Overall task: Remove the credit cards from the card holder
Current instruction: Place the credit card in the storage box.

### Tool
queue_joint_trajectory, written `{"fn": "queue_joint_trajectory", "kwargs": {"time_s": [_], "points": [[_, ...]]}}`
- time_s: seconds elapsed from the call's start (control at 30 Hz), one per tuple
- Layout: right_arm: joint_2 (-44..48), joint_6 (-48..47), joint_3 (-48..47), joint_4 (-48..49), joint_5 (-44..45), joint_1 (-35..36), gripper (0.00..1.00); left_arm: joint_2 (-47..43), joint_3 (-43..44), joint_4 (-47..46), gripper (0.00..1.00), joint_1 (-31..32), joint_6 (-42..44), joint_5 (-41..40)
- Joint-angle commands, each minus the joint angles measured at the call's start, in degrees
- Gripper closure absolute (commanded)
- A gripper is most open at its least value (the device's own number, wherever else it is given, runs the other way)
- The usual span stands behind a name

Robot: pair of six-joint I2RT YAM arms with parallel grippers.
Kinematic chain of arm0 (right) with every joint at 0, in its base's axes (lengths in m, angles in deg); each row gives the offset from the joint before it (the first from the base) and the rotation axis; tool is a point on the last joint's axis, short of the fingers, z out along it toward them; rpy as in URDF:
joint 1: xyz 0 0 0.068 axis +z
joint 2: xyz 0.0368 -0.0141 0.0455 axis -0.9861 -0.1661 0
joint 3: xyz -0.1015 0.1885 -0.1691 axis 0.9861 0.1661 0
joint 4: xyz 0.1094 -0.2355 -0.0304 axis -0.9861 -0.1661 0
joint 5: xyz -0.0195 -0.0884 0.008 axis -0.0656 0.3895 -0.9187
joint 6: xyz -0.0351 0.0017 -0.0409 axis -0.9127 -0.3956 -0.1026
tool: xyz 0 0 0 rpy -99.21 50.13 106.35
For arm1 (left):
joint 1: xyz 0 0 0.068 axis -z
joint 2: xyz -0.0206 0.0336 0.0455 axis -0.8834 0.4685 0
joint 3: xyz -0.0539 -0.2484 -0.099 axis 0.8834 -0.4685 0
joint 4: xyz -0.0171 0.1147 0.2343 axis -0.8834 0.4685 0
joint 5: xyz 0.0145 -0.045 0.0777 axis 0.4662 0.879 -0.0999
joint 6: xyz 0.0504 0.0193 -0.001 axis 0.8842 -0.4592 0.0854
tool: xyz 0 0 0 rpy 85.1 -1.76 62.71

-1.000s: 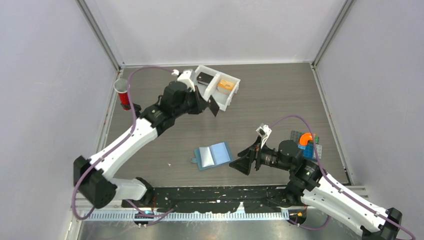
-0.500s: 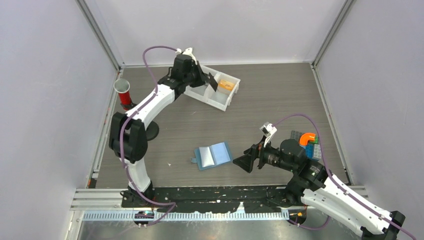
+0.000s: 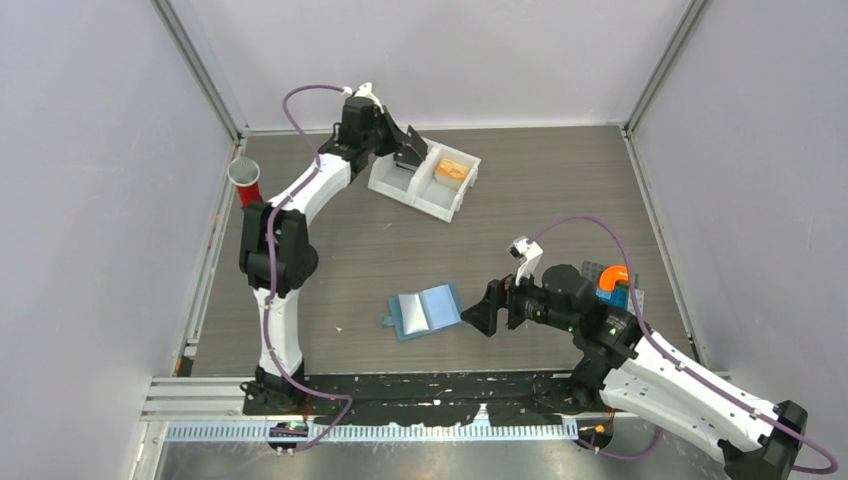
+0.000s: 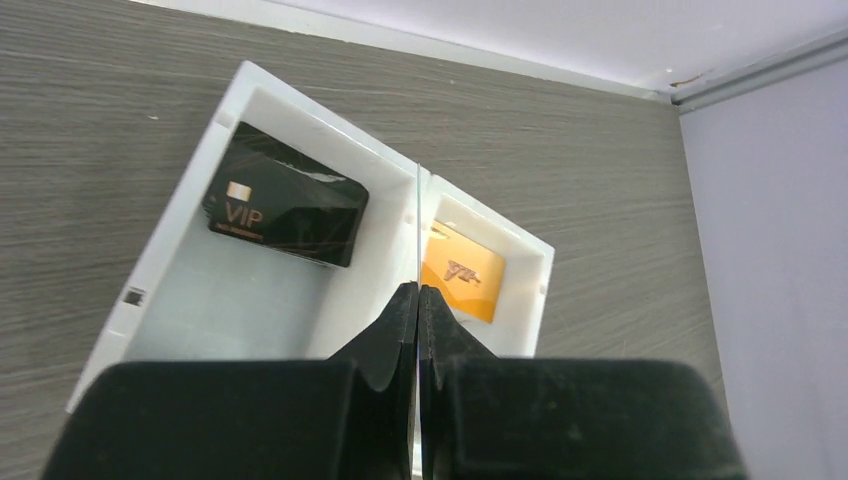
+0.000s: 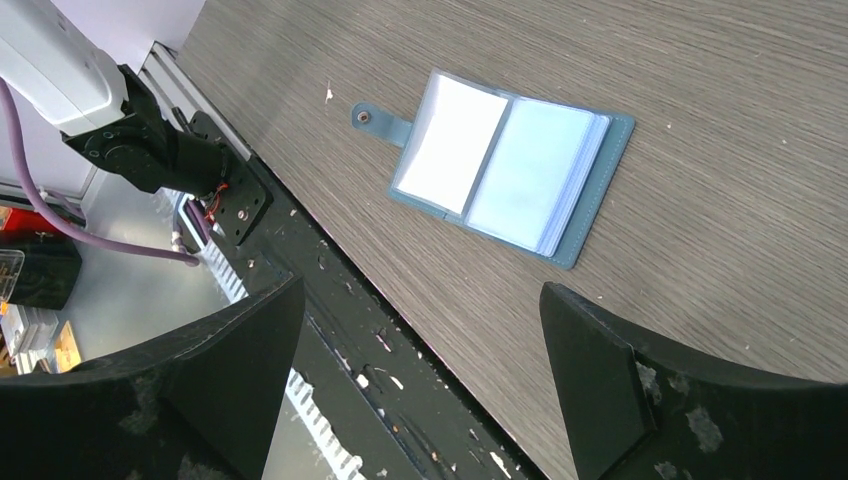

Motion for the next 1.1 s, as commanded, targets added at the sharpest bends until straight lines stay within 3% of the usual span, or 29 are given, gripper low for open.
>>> {"fn": "queue_joint_trajectory", "kwargs": {"time_s": [0.0, 0.33, 0.67, 1.07], "points": [[-1.61, -0.11, -3.5, 2.75, 0.29, -0.24, 0.04, 1.72, 2.19, -6.53, 1.0, -2.22, 0.3, 2.06], [-3.75, 0.79, -3.53, 4.16, 0.74, -0.22, 0.04, 6.63, 4.07, -9.54, 1.0, -3.75, 1.67, 3.49], [-4.32, 0.76, -4.33, 4.49, 0.73, -0.2, 0.04, 11.75, 8.62, -5.8, 1.0, -3.93, 2.29, 3.37], [-7.19, 1.33, -6.24, 3.12, 1.67, -0.22, 0.04, 17.73, 16.37, -0.55, 0.9, -4.2, -0.47, 7.03]]}}
